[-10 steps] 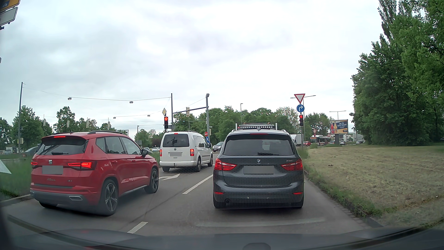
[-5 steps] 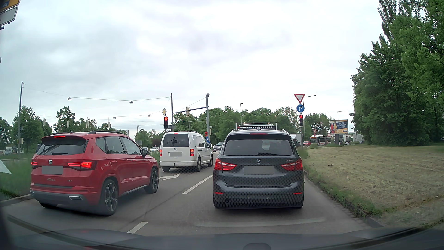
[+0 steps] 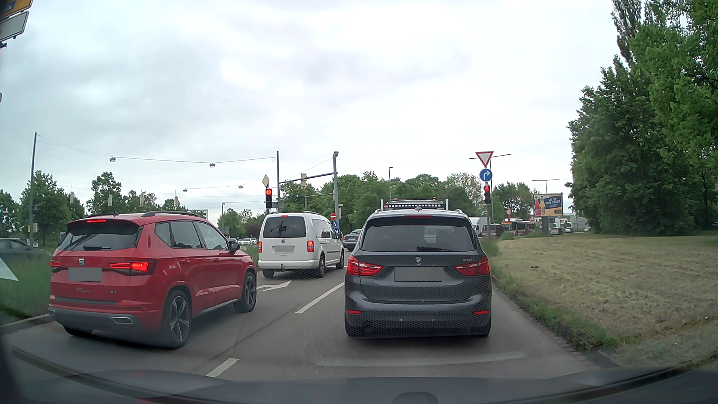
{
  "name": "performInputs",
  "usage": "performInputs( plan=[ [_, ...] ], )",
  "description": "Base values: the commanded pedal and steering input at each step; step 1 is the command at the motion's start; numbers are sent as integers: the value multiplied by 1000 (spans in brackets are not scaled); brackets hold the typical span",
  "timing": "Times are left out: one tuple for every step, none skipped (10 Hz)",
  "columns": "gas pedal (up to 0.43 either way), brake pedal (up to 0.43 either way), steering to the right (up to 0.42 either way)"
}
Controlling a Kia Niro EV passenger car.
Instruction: Follow the waypoints while adhering to traffic rules and regulations
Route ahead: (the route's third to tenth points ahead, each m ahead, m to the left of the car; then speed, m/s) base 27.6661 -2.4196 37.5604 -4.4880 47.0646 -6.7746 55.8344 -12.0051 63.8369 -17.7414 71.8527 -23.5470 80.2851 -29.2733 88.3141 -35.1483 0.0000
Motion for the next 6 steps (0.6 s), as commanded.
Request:
performInputs(
  plan=[
    [0, 226, 22],
    [0, 226, 22],
    [0, 226, 22],
    [0, 226, 22],
    [0, 226, 22],
    [0, 226, 22]
  ],
)
